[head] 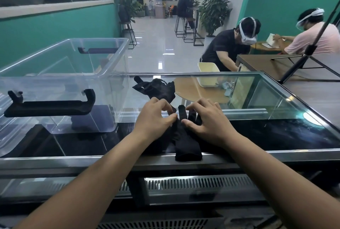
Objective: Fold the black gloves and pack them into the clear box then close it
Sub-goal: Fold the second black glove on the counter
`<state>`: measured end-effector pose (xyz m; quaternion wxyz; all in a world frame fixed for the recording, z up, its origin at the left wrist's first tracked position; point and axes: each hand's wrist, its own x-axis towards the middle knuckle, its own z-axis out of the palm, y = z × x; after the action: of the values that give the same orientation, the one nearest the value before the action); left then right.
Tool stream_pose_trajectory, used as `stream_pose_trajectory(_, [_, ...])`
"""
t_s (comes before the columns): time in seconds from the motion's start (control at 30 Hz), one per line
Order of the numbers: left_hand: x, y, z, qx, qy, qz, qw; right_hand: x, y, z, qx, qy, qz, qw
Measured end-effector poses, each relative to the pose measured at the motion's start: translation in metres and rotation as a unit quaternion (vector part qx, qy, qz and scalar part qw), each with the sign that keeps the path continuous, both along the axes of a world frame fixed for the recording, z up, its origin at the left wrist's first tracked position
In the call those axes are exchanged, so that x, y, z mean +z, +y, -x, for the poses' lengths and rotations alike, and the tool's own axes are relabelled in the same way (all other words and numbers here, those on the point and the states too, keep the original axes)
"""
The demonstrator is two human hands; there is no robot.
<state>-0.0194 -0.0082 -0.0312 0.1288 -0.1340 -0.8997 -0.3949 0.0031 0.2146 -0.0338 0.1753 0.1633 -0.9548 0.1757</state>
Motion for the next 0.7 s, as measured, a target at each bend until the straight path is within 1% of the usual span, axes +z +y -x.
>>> stream_pose_trajectory(0.1, [0.008, -0.006, 0.009, 0.04, 0.002, 0.0, 0.999, 0.001, -0.001, 0.0, -0.004, -0.004, 0.017, 1.0])
stream_pose_trajectory(0.23, [0.012, -0.011, 0.023, 0.067, 0.025, 0.013, 0.997, -0.001, 0.0, 0.003, -0.009, -0.002, 0.037, 0.999])
stream_pose_trajectory(0.43, [0.013, -0.01, 0.047, 0.097, 0.053, 0.123, 0.986, -0.004, 0.002, 0.004, -0.01, -0.007, 0.039, 0.999])
stream_pose_trajectory(0.53, [0.014, -0.012, 0.053, 0.097, 0.058, 0.099, 0.989, -0.003, 0.002, 0.003, -0.008, -0.009, 0.045, 0.999])
stream_pose_trajectory(0.7, [0.026, -0.009, 0.052, 0.1, 0.065, -0.001, 0.993, 0.002, -0.001, 0.0, -0.01, -0.015, 0.064, 0.998])
